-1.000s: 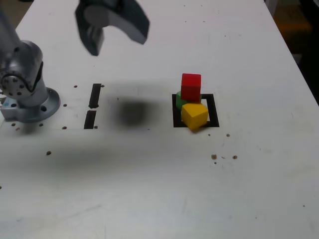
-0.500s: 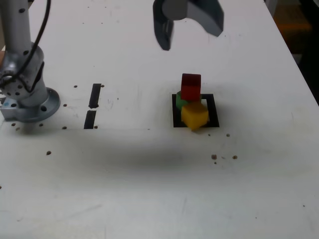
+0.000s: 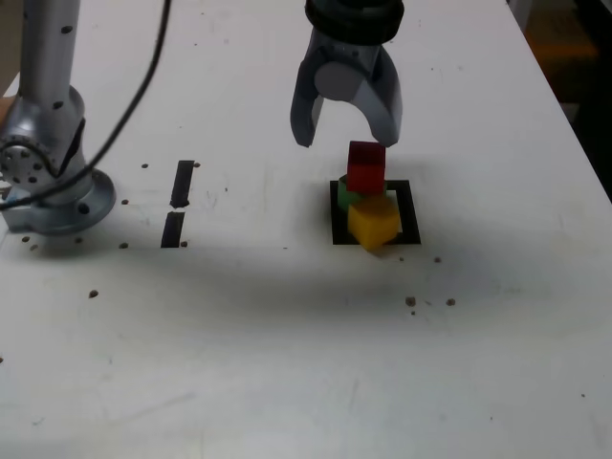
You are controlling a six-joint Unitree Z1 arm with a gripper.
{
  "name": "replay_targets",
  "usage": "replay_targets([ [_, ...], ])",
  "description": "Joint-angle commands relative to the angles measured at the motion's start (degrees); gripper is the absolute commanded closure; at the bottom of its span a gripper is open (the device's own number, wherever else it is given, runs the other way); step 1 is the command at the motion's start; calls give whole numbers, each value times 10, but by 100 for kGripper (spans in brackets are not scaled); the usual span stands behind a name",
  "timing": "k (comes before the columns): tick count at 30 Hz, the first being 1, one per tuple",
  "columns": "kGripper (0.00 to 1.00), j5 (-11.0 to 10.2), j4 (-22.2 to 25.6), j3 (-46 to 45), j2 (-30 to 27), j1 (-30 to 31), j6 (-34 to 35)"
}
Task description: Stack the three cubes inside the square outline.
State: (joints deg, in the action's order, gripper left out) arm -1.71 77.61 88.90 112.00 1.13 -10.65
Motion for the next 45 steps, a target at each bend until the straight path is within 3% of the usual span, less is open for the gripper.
replay_targets([
  [1,29,6,-8,1,11,8,-1],
  [4,30,16,-28,5,26,20,-1],
  [13,48,-2,-15,18,26,22,2],
  [27,48,21,-21,15,39,22,-2],
  [30,40,26,-22,13,39,23,-6],
  [35,19,27,-20,7,34,23,-15],
  [42,3,18,5,-6,8,24,-10],
  [45,1,25,10,-5,-1,24,-10],
])
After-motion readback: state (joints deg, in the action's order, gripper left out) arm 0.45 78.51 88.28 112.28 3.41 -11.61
